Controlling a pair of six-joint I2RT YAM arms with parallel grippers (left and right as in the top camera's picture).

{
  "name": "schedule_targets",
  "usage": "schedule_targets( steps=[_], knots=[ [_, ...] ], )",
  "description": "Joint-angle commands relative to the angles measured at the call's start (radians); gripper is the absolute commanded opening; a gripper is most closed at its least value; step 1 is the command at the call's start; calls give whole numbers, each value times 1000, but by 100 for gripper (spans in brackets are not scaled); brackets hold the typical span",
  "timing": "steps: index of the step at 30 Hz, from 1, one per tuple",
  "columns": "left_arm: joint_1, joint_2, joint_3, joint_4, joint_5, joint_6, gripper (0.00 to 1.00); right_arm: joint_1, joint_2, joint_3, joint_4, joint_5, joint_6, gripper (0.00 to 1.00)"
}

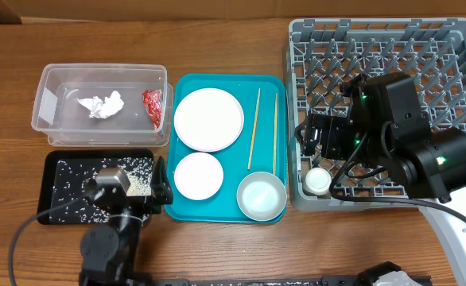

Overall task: Sort waste into correct bins and load items into the dishwasher
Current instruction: 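Place the empty pink bowl back on the teal tray, retract left arm, then move the right gripper to the pink bowl and grasp its rim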

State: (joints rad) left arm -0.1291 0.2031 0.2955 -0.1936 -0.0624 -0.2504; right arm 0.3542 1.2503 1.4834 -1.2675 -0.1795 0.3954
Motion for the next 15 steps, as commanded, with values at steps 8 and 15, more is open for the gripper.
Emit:
schedule_targets(
  steps=[8,15],
  knots=[
    [6,-201,-232,107,86,26,100,0,-3,10,6,-5,-3,100],
    [6,-195,-291,119,104,27,100,0,-3,10,6,-5,-3,100]
  ],
)
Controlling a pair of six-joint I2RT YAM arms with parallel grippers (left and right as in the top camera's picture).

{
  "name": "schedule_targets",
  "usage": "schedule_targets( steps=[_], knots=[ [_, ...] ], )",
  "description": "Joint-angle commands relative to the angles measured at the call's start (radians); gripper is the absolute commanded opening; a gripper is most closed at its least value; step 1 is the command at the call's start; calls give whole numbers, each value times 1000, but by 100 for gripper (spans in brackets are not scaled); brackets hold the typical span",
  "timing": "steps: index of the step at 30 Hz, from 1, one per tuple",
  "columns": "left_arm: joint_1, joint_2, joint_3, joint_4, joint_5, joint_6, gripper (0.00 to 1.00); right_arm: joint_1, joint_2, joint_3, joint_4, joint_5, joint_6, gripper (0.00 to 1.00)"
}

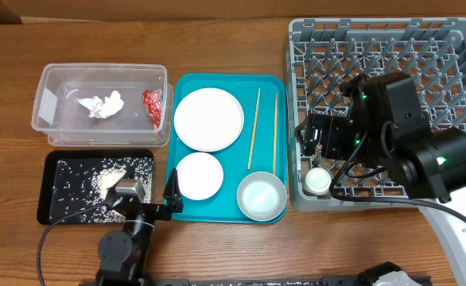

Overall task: Sort waste into correct bins and load items into the dishwasher
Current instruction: 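Move the right gripper to the pink bowl and grasp its rim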

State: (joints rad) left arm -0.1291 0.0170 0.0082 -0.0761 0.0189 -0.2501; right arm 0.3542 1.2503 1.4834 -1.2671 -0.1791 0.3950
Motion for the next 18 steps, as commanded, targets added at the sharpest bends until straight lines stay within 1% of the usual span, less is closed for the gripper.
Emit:
schedule_targets(
  steps=[1,13,15,17,18],
  knots=[
    [6,-7,-3,2,23,26,100,0,-3,10,6,-6,-3,100],
    [6,-5,-3,2,23,27,100,0,-3,10,6,-7,0,100],
    [6,-5,-3,2,23,27,100,0,-3,10,39,-29,28,100],
    [6,-5,-3,2,23,27,100,0,-3,10,105,-43,27,100],
    [6,-5,-3,2,23,27,100,0,-3,10,114,-71,27,96]
  ],
)
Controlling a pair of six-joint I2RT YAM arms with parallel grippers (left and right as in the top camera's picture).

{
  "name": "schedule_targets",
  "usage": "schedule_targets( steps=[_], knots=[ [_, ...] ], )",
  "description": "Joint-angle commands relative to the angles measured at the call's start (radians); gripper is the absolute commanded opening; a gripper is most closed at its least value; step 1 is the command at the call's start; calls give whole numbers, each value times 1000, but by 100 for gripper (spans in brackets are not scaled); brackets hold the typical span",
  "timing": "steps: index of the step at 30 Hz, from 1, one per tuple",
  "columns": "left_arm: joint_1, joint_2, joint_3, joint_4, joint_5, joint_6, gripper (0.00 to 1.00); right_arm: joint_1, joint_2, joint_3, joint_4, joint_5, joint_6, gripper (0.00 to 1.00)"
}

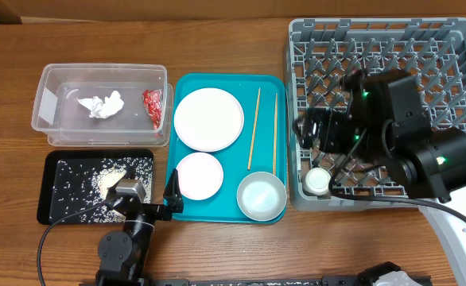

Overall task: Sort waste into correct bins and load items into the dishwasher
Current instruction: 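Move the right gripper to the pink bowl and grasp its rim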

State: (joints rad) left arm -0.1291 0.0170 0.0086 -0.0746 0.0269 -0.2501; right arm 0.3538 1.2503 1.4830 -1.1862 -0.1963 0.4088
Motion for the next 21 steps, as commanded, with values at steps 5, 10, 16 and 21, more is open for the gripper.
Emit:
schedule_targets(
  steps=[5,10,16,21],
  knots=[
    [6,-5,-4,0,15,27,100,75,30,-7,6,-153,-19,85],
    [6,-5,-4,0,15,27,100,295,120,-111,105,-95,-8,75],
    [6,-5,-4,0,15,27,100,435,319,-154,284,91,95,66],
    [6,-5,-4,0,15,27,100,449,505,-154,439,102,125,55]
  ],
)
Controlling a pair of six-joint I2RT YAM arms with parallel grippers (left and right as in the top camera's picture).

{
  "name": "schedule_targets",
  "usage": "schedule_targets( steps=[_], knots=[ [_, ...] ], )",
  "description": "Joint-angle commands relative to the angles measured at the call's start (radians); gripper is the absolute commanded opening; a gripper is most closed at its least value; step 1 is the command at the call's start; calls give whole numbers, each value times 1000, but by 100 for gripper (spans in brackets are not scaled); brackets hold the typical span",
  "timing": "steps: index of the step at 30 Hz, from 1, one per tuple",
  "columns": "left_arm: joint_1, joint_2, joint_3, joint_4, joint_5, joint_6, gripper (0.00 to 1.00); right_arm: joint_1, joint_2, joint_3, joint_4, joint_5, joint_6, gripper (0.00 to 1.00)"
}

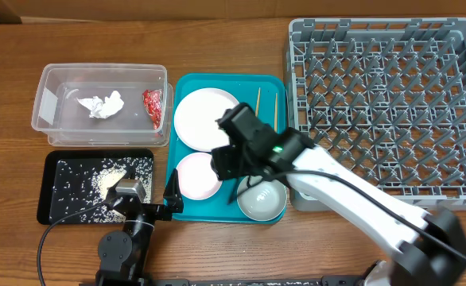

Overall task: Sort waste into correct bins and load items into the dishwasher
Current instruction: 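Move the right gripper to the pink bowl and grasp its rim, then carry the pink bowl into the dish rack and release it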

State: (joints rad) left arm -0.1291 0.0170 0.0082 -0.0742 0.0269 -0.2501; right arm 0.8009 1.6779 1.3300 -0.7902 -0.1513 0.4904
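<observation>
My right gripper [231,176] hangs over the teal tray [187,208], between the small white plate [193,176] and the pale bowl [263,202]. Its fingers look apart with nothing in them. The arm covers the plate's right side, the bowl's top and most of both chopsticks [258,97]. A large white plate [201,117] lies at the tray's back. The grey dishwasher rack [384,95] stands at the right; the arm hides its front left corner. My left gripper [168,191] sits at the tray's left edge, fingers too dark to read.
A clear bin [54,119] at the back left holds a crumpled white paper [99,104] and a red wrapper [152,107]. In front of it lies a black tray [58,208] scattered with rice. My right arm slants across from the front right.
My right gripper has left the rack's front left part and now hangs over the teal tray near the small plate and bowl. The small white cup in the rack is now hidden. The left arm is still.
First my right gripper stood in the rack just behind a small white cup, and my left gripper was over the black tray's right edge. The left then rested at the teal tray's edge. The right stayed in the rack, then came over the tray.
</observation>
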Motion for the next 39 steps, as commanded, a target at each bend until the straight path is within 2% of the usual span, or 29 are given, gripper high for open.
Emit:
schedule_targets(
  steps=[1,6,7,10,12,17,21,25,28,31,33,36,39],
  knots=[
    [6,-5,-3,0,15,26,100,2,116,-1,67,57,46,53],
    [6,-5,-3,0,15,27,100,-2,243,-1,99,45,64,47],
    [6,-5,-3,0,15,27,100,-1,261,-1,102,40,64,43],
    [6,-5,-3,0,15,26,100,4,299,-1,105,30,64,23],
    [6,-5,-3,0,15,26,100,4,297,0,98,31,64,5],
    [6,-5,-3,0,15,26,100,-28,202,24,61,86,63,4],
    [6,-5,-3,0,15,27,100,-62,61,45,13,230,60,4],
    [6,-5,-3,0,15,26,100,-115,-100,47,-22,490,60,4],
    [6,-5,-3,0,15,27,100,-172,-201,47,-60,779,60,4],
    [6,-5,-3,0,15,27,100,-245,-251,47,-119,1114,61,4],
    [6,-5,-3,0,15,27,100,-295,-253,47,-157,1263,61,4],
    [6,-5,-3,0,15,27,100,-382,-235,36,-196,1355,61,4],
    [6,-5,-3,0,15,26,100,-462,-207,16,-196,1347,66,4]
  ],
)
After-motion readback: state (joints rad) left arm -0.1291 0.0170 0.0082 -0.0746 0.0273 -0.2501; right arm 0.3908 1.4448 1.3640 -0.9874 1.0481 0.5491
